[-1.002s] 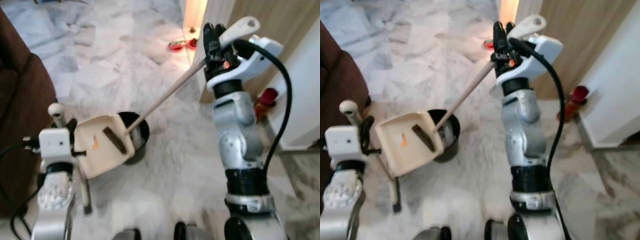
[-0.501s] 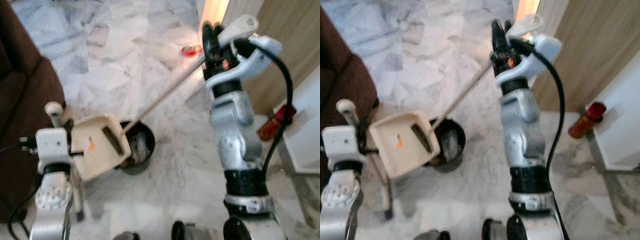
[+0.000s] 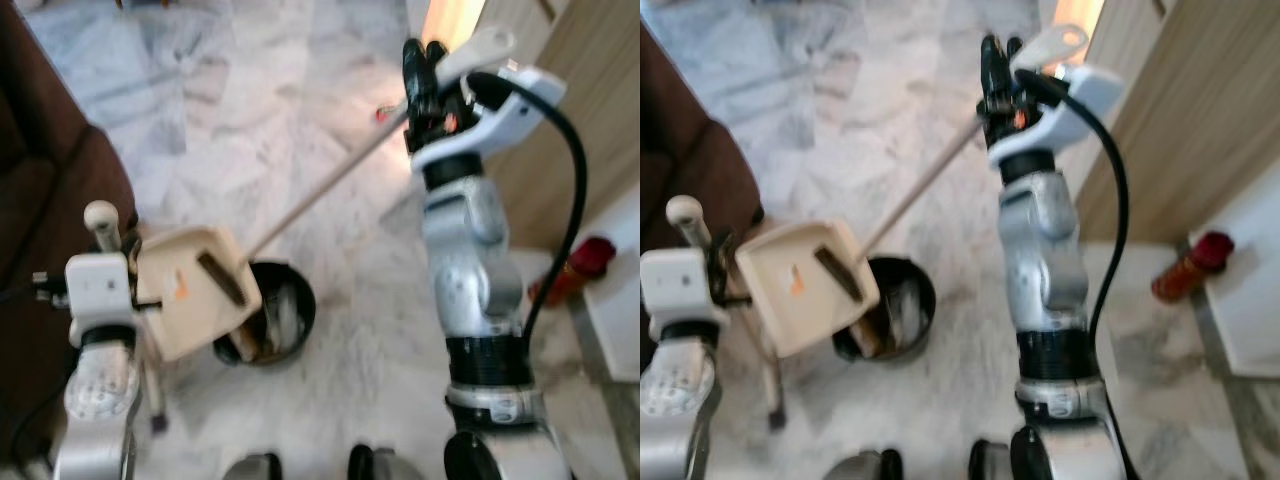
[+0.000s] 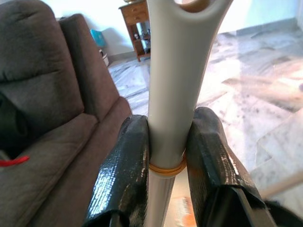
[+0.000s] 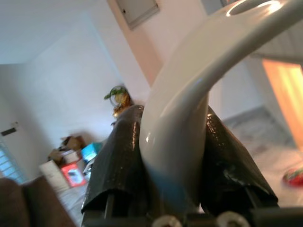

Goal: Sweep floor

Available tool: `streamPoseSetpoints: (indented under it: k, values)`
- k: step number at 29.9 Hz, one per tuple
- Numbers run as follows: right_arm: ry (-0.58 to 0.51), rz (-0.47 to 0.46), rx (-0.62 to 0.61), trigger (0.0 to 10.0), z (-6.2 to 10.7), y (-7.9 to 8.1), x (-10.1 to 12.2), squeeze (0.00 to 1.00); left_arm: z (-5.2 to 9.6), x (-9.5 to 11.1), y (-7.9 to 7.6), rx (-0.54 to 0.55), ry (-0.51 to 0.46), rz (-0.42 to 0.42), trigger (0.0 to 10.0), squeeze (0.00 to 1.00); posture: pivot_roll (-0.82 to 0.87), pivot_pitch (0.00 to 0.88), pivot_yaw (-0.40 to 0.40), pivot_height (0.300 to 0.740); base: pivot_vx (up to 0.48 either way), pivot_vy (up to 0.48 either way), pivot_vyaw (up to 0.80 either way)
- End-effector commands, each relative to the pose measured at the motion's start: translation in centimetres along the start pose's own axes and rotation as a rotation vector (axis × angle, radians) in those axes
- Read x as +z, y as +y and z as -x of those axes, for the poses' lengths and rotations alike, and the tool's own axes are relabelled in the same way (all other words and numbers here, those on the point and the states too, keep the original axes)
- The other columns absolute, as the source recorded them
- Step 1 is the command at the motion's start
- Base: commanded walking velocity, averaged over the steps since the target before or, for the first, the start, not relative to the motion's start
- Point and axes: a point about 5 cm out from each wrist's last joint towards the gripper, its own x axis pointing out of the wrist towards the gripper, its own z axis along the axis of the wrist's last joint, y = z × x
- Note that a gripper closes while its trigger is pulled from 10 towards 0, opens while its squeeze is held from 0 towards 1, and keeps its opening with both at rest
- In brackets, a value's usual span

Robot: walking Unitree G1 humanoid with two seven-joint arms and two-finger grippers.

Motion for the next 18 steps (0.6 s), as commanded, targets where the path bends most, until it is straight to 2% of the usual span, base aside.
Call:
streamPoseSetpoints:
  k: [1, 15, 18]
  values:
    - [-0.093, -0.012, 0.055, 10.0, -0.49, 1.61, 1.78, 0.00, 0.11, 0.60, 0.53, 0.018, -0.036, -0.013, 10.0, 0.00, 0.01, 0.234, -0.012, 0.740, 0.356, 0.000, 0.00]
    - [-0.088, -0.007, 0.064, 10.0, -0.48, 1.66, 1.75, 0.00, 0.20, 0.59, 0.55, 0.022, -0.036, -0.010, 10.0, 0.00, 0.01, 0.240, -0.014, 0.740, 0.351, 0.000, 0.00]
    - [-0.095, 0.018, 0.074, 10.0, -0.47, 1.82, 1.87, 0.00, 0.23, 0.62, 0.49, 0.020, -0.043, -0.007, 10.0, 0.00, 0.01, 0.241, -0.013, 0.740, 0.214, 0.000, 0.00]
